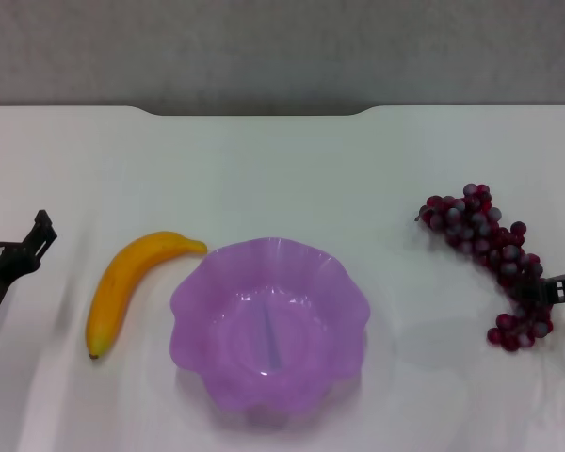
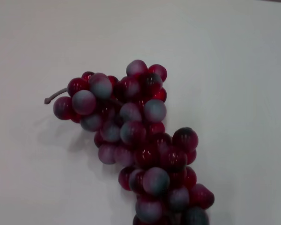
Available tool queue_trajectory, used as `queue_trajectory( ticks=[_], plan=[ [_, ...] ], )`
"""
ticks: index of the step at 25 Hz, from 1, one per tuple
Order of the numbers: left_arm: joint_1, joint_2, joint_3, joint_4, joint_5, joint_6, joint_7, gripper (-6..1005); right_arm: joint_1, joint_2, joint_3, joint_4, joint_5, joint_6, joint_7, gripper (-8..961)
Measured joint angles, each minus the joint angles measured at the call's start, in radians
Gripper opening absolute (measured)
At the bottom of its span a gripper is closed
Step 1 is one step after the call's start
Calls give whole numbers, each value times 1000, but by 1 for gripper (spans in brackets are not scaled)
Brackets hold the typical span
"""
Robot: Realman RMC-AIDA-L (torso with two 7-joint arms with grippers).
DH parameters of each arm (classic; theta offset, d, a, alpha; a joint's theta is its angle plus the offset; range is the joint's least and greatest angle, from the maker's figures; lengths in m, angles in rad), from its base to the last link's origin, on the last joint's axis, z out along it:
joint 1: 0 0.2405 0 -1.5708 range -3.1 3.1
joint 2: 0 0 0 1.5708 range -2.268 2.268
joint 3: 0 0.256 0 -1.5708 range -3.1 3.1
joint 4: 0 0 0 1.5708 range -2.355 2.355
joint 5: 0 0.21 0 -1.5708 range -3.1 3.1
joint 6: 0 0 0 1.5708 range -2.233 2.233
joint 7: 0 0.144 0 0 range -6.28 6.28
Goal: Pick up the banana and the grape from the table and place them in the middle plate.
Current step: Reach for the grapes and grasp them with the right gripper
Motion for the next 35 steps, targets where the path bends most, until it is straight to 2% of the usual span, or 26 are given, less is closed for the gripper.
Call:
queue_trajectory(
  ticks=[13, 21, 24, 29, 35],
  plan=[
    [-2, 1, 2, 2, 0, 6, 2, 890, 61, 6, -64, -95, 6, -75, -5, 886],
    [-2, 0, 2, 3, 0, 1, 3, 890, 63, 7, -82, -108, 9, -104, -1, 887],
    [-1, 0, 2, 3, 0, 5, 3, 890, 59, 7, -93, -112, 10, -125, 4, 782],
    [2, 0, 2, 3, 0, 9, -2, 890, 54, 10, -106, -112, 22, -142, 7, 548],
    [3, 0, 0, 3, -2, 9, -3, 890, 41, 10, -161, -110, 26, -197, 8, 456]
  ],
)
